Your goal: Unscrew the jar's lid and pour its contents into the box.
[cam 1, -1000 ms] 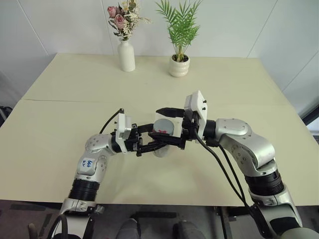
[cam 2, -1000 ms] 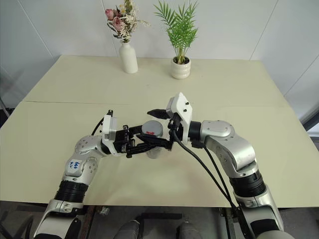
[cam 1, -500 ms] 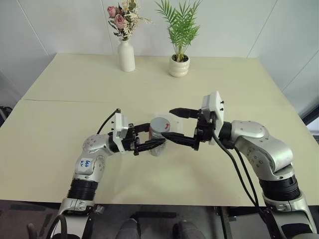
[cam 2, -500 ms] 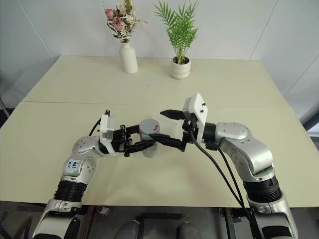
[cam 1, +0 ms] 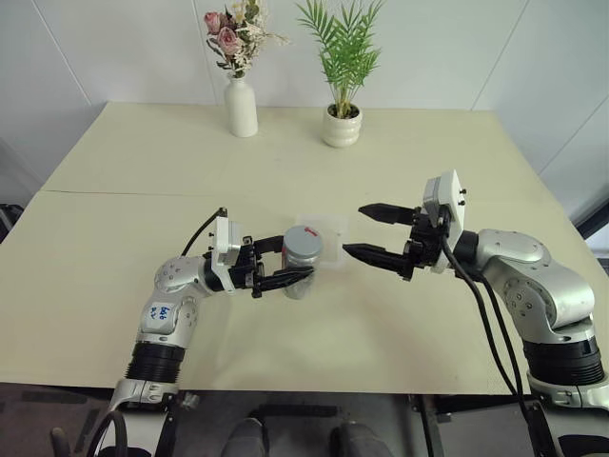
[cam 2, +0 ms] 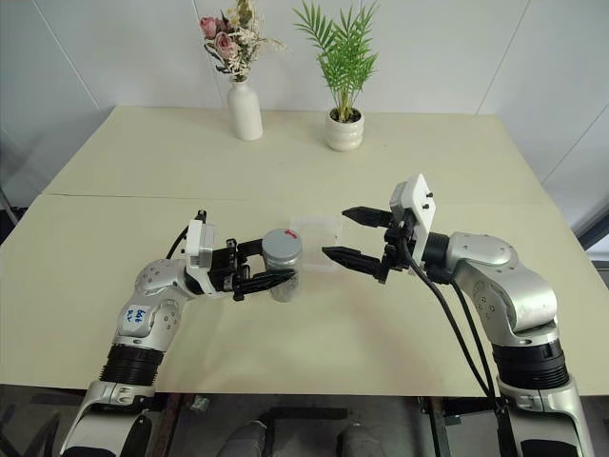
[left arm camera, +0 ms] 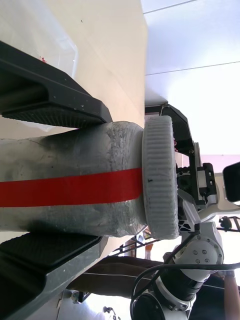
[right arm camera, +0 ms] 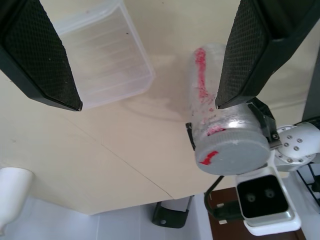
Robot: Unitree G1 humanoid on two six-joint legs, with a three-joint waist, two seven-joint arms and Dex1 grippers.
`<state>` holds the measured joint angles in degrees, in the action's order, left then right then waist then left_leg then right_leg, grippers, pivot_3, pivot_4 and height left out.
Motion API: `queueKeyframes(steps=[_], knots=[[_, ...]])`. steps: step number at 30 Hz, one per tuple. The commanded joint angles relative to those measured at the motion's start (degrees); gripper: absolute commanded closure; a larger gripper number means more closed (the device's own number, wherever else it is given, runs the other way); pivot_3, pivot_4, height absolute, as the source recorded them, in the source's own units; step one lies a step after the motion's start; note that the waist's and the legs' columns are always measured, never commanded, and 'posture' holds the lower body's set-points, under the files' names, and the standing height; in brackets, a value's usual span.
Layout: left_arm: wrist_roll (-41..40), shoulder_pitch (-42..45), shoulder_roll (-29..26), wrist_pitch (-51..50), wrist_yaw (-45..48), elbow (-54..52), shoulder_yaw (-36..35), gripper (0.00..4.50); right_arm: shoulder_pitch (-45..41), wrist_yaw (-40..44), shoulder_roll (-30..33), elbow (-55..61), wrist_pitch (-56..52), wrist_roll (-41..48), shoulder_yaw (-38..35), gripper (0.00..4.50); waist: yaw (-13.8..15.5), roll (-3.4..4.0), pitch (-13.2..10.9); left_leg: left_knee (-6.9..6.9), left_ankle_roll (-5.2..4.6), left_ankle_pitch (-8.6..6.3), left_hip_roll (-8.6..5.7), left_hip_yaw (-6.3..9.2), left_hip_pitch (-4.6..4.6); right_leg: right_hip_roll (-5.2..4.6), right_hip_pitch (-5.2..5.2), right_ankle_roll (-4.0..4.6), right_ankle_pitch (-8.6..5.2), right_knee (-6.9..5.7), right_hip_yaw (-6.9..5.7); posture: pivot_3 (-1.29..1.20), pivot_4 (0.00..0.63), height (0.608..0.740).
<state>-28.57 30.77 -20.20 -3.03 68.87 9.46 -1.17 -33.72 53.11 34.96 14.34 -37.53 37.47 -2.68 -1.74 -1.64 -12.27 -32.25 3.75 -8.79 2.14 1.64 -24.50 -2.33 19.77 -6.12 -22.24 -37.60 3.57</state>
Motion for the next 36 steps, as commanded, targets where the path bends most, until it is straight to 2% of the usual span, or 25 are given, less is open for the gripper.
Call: queueKeyframes(steps=[1, 11, 18, 36], knots=[[-0.54, 0.85, 0.83, 1.1, -0.26, -0.57, -0.23, 2.0, -3.59, -0.95, -2.31, 4.26, -0.6, 2.46, 0.93, 0.02, -0.13, 0.01, 0.0, 0.0, 0.0, 0.0, 0.01, 0.0, 0.0, 0.01, 0.0, 0.0, 0.0, 0.0, 0.0, 0.0, 0.15, 0.74], [-0.12, 1.86, 2.47, 1.23, -0.46, -0.07, 0.64, 2.0, -8.0, -3.55, -9.26, 2.48, -0.53, -0.28, 7.84, 0.02, 0.08, 0.01, 0.0, -0.03, 0.0, 0.0, 0.0, 0.03, -0.03, 0.0, 0.02, 0.0, 0.0, -0.02, -0.02, 0.0, 0.15, 0.74], [-0.09, 1.92, 3.36, 1.28, -0.82, -0.33, 0.86, 2.0, -8.9, -3.73, -11.54, 0.7, 0.72, -3.37, 10.26, 0.02, 0.02, 0.01, 0.0, -0.04, 0.0, 0.0, 0.01, 0.04, -0.03, 0.01, 0.02, 0.0, 0.0, -0.05, -0.04, 0.0, 0.15, 0.74], [-0.22, 1.54, 3.3, 1.51, -0.69, -0.45, 0.73, 2.0, -7.15, -3.65, -8.52, 0.44, 1.39, -4.21, 6.75, 0.02, 0.06, 0.01, 0.0, -0.05, 0.0, 0.0, 0.0, 0.04, -0.03, 0.0, 0.01, 0.0, 0.0, -0.05, -0.04, 0.0, 0.15, 0.74]])
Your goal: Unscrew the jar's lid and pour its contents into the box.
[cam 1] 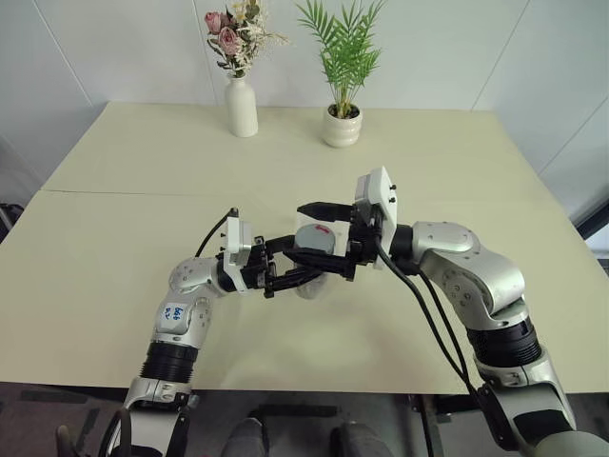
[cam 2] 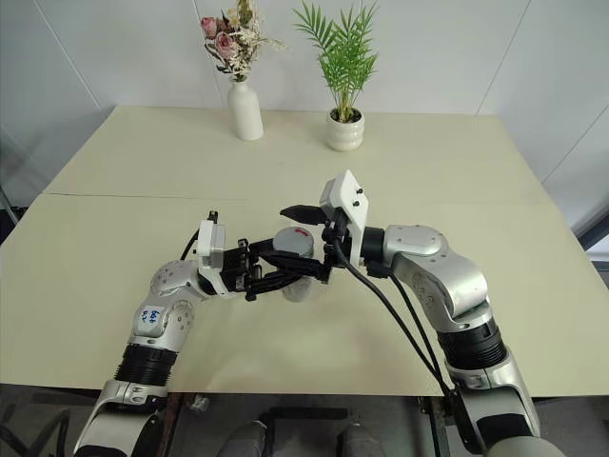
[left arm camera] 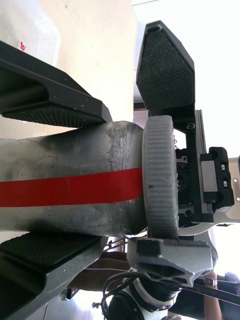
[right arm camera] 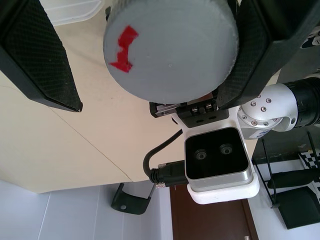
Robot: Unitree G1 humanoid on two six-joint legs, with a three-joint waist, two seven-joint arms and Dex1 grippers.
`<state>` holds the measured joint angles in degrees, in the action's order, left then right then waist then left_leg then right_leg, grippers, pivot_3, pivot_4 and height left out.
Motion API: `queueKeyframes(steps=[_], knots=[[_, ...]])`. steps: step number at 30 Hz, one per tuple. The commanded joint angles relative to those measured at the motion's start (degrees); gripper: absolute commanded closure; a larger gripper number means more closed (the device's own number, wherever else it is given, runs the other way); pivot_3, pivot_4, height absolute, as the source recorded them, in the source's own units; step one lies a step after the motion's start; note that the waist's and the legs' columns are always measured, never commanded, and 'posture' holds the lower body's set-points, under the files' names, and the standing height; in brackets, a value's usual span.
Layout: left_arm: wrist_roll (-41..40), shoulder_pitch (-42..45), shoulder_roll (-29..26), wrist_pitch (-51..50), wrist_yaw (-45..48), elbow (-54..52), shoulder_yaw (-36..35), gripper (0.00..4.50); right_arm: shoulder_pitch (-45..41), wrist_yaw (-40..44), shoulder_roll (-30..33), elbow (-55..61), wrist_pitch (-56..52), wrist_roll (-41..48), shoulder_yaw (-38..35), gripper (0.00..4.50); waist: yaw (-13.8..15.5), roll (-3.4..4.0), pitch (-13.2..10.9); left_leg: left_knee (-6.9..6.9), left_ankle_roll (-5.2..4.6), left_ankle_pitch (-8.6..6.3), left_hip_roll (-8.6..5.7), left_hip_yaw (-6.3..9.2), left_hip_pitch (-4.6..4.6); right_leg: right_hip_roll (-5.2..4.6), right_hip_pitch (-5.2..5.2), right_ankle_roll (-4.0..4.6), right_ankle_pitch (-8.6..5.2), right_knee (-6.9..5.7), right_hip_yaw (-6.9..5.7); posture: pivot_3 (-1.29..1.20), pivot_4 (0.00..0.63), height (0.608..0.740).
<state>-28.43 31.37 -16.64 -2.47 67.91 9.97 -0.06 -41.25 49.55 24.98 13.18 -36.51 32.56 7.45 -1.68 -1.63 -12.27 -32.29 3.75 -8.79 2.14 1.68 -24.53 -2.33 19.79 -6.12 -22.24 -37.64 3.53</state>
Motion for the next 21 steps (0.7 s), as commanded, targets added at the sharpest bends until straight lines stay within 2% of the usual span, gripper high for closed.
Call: queueKeyframes(steps=[1, 21], knots=[[-0.37, 0.94, -0.27, 0.95, 0.22, -0.96, -0.38, 2.0, 0.57, -0.06, 1.75, 1.69, 0.35, 0.79, -3.54, 0.02, 0.01, 0.0, 0.0, 0.0, 0.0, 0.0, 0.0, 0.0, 0.0, 0.0, 0.0, 0.0, 0.0, 0.0, 0.0, 0.0, 0.15, 0.74], [-0.43, 1.01, -0.92, 1.19, 0.3, -0.68, -0.67, 2.0, 2.55, 1.25, 5.11, 2.07, 0.69, 3.04, -4.92, 0.02, -0.04, 0.0, 0.0, 0.0, 0.0, 0.0, 0.0, -0.01, 0.0, 0.0, 0.0, 0.0, 0.0, 0.0, 0.01, 0.0, 0.15, 0.74]])
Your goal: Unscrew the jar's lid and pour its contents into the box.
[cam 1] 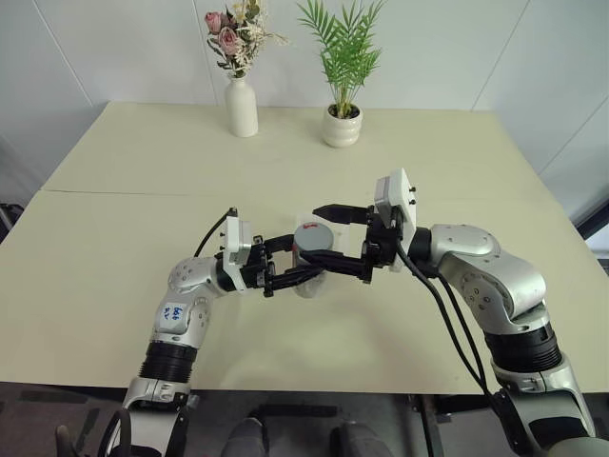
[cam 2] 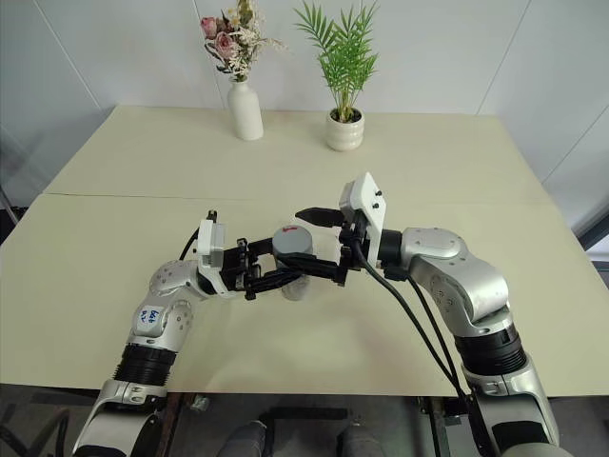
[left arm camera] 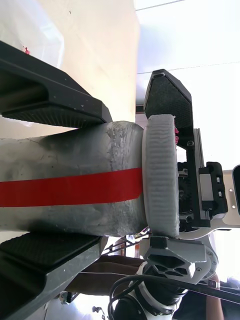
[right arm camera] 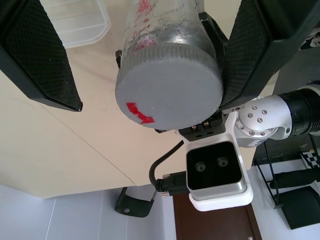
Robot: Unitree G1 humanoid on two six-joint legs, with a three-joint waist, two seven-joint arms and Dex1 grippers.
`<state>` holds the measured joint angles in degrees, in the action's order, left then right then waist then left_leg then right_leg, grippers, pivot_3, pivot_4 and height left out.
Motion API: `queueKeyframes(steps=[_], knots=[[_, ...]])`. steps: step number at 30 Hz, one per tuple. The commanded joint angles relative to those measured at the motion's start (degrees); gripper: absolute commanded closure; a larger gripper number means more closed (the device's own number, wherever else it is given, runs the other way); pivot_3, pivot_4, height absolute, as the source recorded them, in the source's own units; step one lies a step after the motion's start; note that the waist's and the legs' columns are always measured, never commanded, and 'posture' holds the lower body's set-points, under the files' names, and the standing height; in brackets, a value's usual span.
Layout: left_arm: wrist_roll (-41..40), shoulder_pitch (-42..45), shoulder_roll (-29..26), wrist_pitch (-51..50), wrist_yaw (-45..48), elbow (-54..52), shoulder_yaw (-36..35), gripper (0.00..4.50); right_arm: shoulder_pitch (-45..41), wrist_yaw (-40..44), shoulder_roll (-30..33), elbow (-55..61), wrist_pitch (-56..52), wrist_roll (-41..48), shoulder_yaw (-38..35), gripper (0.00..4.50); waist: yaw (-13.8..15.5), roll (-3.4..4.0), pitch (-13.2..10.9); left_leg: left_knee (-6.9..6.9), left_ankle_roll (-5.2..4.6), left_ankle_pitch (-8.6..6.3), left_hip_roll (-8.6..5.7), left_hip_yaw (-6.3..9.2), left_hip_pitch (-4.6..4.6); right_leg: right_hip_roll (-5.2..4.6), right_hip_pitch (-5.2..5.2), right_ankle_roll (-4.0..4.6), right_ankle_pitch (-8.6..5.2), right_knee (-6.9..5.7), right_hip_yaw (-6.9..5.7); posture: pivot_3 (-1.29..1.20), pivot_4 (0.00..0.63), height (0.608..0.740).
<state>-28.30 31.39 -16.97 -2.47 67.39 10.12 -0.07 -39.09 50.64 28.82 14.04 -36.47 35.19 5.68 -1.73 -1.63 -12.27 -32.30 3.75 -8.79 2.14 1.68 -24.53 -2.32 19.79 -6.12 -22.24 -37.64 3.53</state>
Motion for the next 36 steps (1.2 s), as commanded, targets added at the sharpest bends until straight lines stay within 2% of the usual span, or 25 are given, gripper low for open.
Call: queueKeyframes(steps=[1, 22, 36], knots=[[-0.55, 0.99, -0.58, 1.19, 0.79, -0.85, -0.67, 2.0, 0.44, 0.27, 1.41, 1.19, 0.63, 0.55, -3.22, 0.02, 0.01, 0.0, 0.0, 0.0, 0.0, 0.0, 0.0, 0.0, 0.0, 0.0, 0.0, 0.0, 0.0, 0.0, 0.0, 0.0, 0.15, 0.74], [-0.6, 0.59, -0.76, 0.76, 0.77, -1.37, -0.77, 2.0, 1.96, 2.56, 4.46, 1.36, -0.41, 2.03, -4.73, 0.02, 0.03, 0.0, 0.0, -0.01, 0.0, 0.0, 0.0, 0.0, 0.0, 0.0, 0.0, 0.0, 0.0, 0.01, 0.0, 0.0, 0.15, 0.74], [-0.62, 0.46, -0.89, 0.56, 0.93, -1.52, -0.95, 2.0, 2.64, 5.58, 5.91, 3.33, -4.46, 6.19, -5.74, 0.02, 0.03, 0.0, 0.0, -0.01, 0.0, 0.0, 0.0, 0.0, 0.0, 0.0, -0.01, 0.0, 0.0, 0.01, 0.0, 0.0, 0.15, 0.74]])
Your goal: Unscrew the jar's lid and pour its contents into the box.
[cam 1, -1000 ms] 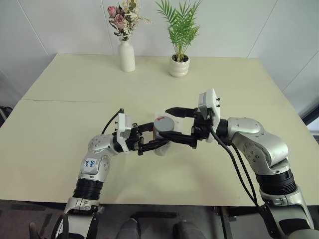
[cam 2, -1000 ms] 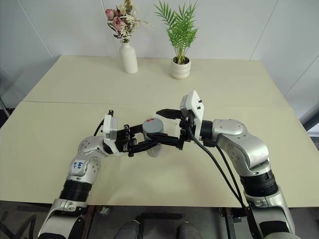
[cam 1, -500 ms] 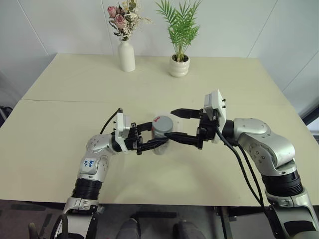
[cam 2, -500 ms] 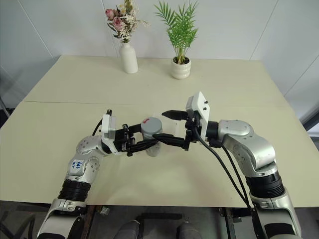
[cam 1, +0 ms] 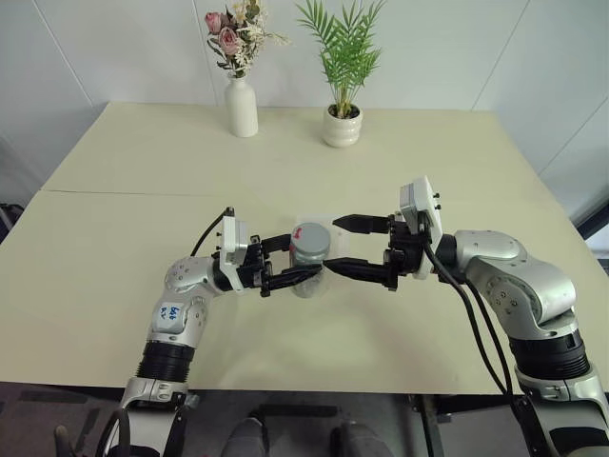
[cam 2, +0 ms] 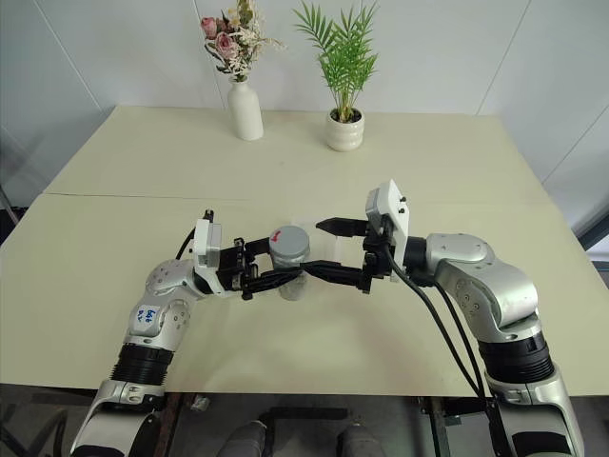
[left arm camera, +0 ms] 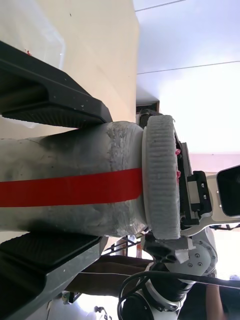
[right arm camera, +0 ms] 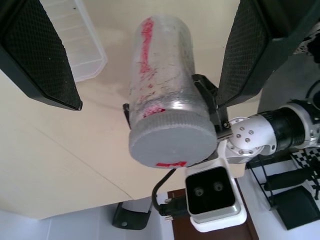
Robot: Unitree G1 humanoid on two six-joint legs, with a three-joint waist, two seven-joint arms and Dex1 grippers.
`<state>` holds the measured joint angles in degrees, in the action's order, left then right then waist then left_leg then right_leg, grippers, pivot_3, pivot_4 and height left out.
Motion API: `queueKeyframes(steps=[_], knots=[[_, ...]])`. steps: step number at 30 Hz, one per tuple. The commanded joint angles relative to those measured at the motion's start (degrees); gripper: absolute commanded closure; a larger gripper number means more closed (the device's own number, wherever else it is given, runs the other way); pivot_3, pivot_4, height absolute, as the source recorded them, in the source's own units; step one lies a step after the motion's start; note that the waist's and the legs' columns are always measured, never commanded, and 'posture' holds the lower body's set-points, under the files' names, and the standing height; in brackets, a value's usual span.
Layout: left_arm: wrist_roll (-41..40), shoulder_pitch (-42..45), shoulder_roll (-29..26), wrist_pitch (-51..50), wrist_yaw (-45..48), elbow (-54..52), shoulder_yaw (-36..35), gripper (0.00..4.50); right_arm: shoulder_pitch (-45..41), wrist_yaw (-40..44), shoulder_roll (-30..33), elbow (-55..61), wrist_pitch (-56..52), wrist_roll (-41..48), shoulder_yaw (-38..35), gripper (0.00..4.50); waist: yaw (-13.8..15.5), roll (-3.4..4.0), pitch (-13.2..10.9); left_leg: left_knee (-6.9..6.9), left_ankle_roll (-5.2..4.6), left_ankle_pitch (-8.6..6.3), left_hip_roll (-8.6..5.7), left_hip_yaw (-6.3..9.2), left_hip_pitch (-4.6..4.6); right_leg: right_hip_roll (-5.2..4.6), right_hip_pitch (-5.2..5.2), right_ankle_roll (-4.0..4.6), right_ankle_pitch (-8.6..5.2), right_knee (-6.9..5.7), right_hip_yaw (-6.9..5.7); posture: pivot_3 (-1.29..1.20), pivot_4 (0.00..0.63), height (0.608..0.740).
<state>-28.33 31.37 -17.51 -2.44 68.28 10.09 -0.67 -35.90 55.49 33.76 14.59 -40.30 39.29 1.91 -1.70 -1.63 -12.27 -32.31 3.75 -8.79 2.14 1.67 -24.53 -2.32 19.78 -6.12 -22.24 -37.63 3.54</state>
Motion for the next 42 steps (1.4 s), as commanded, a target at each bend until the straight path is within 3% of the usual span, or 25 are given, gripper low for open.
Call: queueKeyframes(steps=[1, 37, 40, 42], knots=[[-0.58, 0.44, -0.37, 0.51, 0.03, -1.52, -0.36, 2.0, -0.72, 0.76, 0.89, 2.8, -0.77, 2.35, -1.97, 0.02, 0.01, 0.0, 0.0, 0.0, 0.0, 0.0, 0.0, 0.0, 0.0, 0.0, 0.0, 0.0, 0.0, 0.0, 0.0, 0.0, 0.15, 0.74], [-0.76, -0.03, -0.05, 0.44, -0.16, -1.98, -0.19, 2.0, -7.89, 0.12, -8.44, -3.43, 1.64, -3.18, 4.0, 0.02, -0.04, 0.0, 0.0, 0.01, 0.0, 0.0, 0.0, 0.0, -0.01, 0.0, 0.01, 0.0, 0.0, 0.0, 0.0, 0.0, 0.15, 0.74], [-0.79, -0.07, -0.06, 0.34, -0.13, -1.99, -0.17, 2.0, -7.81, 0.27, -8.73, -3.36, 1.41, -3.04, 3.86, 0.63, -0.03, 0.0, 0.0, 0.01, 0.0, 0.0, 0.01, 0.01, -0.01, 0.0, 0.01, 0.0, 0.0, 0.0, 0.0, 0.0, 0.15, 0.74], [-0.81, -0.09, -0.1, 0.31, -0.09, -1.98, -0.17, 2.0, -7.75, 0.38, -8.92, -3.22, 1.39, -2.97, 3.8, 1.3, -0.02, 0.0, 0.0, 0.01, 0.0, 0.0, 0.0, 0.01, -0.01, 0.0, 0.01, 0.0, 0.0, 0.0, 0.0, 0.0, 0.15, 0.74]])
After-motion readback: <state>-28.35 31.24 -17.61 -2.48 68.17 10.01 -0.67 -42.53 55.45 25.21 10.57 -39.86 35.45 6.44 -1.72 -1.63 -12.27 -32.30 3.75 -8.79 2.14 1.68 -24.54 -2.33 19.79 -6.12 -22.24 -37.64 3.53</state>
